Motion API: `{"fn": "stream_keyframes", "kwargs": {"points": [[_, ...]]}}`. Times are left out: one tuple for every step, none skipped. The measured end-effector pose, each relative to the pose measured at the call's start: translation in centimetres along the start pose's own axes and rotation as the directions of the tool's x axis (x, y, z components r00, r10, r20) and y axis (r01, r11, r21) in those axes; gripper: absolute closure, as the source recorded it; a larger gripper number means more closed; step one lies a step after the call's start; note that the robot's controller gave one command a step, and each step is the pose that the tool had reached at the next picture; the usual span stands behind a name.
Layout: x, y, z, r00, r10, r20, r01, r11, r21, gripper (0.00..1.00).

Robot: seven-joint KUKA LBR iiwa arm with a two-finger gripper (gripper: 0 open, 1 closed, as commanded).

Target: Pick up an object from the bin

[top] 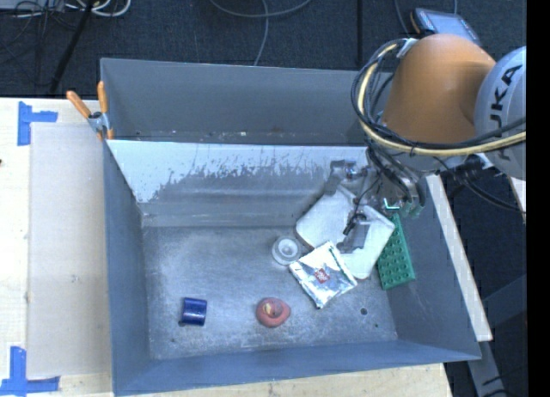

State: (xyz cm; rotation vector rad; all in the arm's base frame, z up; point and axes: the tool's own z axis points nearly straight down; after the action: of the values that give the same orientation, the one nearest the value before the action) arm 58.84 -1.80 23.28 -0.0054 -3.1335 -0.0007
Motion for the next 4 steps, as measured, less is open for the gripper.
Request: {"fn": "stream_keyframes", "kwargs": {"points": [[2.7,-6.8,12.4,0.965,0.264,-0.001,-0.264,0.965,0.000,0.00],[5.4,-13.7,16.4,1.000,-0.001,0.001,0.001,1.000,-0.005,0.00],[5.4,-13.9,16.4,1.000,0.001,0.005,-0.001,1.000,-0.001,0.00],[5.4,-13.9,16.3,1.000,0.000,0.005,0.000,1.000,-0.001,0.00]]}}
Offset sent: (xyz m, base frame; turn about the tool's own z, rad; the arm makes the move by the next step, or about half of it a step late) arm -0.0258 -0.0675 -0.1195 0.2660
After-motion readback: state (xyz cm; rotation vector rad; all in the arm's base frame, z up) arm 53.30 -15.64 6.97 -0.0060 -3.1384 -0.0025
